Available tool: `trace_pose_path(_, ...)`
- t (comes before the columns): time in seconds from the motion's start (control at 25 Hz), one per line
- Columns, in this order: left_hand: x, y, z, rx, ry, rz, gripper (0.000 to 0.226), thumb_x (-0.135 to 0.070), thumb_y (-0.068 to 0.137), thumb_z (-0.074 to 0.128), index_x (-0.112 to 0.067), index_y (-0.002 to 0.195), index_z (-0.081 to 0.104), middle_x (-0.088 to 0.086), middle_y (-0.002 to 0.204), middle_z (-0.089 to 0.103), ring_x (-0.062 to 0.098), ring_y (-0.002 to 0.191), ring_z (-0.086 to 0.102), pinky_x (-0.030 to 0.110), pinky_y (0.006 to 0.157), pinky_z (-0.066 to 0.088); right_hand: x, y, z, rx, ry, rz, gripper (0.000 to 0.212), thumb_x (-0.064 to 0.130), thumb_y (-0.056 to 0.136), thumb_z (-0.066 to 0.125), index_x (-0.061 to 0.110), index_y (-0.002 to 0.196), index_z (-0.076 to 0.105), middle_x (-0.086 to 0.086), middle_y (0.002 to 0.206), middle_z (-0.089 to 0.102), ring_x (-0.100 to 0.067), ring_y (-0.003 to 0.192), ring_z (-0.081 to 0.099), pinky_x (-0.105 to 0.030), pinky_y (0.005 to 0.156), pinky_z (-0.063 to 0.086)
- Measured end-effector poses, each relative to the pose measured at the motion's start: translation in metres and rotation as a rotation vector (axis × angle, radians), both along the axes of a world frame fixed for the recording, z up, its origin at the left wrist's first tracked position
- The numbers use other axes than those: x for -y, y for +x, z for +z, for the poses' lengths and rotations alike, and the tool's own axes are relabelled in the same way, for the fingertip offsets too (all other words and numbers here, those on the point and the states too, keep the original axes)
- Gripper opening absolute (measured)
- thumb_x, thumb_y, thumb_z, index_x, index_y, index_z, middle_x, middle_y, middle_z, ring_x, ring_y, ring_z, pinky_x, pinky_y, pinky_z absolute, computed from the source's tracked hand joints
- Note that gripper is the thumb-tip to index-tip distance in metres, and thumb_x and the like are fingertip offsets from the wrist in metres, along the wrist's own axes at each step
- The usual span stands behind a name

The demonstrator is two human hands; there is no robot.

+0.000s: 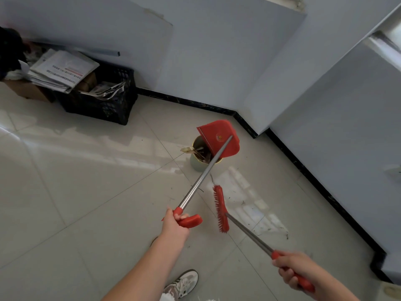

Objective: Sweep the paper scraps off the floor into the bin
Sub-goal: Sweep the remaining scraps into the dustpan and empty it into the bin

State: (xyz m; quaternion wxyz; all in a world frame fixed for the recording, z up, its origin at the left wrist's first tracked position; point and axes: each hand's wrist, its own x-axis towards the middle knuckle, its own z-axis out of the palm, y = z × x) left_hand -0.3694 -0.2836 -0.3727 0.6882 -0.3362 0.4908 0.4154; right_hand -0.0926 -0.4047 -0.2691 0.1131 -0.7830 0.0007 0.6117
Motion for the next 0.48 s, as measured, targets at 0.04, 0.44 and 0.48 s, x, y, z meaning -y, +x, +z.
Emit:
trace_pose_path(0.04, 0.003, 0.005, 0.0, 0.018, 0.019, 0.014, 0.044, -0.035, 0.099, 0.044, -0.02, 0.061, 0.028, -0.005, 0.028, 0.028, 0.009, 0.021, 0.031, 0.012, 0.038, 0.043, -0.001, 0.001, 0.0, 0.001, 0.004, -0.002, 0.025, -0.008, 0.085, 0.054, 0.001, 0.107, 0.061, -0.005, 0.048, 0.038, -0.01, 0.032, 0.033, -0.012, 0.029, 0.026)
trace_pose_path(0.44, 0.015, -0.017, 0.028, -0.07, 0.193, -0.048, 0.041, -0.037, 0.096, 0.05, -0.02, 0.064, 0.031, -0.007, 0.028, 0.029, 0.003, 0.021, 0.031, 0.009, 0.029, 0.028, -0.003, 0.03, 0.001, -0.054, 0.058, -0.212, 0.019, -0.009, 0.086, 0.053, 0.002, 0.102, 0.056, -0.006, 0.051, 0.041, -0.007, 0.03, 0.033, -0.011, 0.026, 0.025)
trace_pose_path(0.48, 0.008, -0.023, 0.033, -0.107, 0.233, -0.088, 0.04, -0.036, 0.095, 0.051, -0.019, 0.065, 0.032, -0.008, 0.029, 0.029, 0.003, 0.021, 0.03, 0.01, 0.028, 0.027, 0.0, 0.037, 0.002, -0.05, 0.064, -0.237, 0.018, -0.009, 0.086, 0.053, 0.002, 0.101, 0.055, -0.007, 0.05, 0.043, -0.007, 0.029, 0.034, -0.011, 0.025, 0.026)
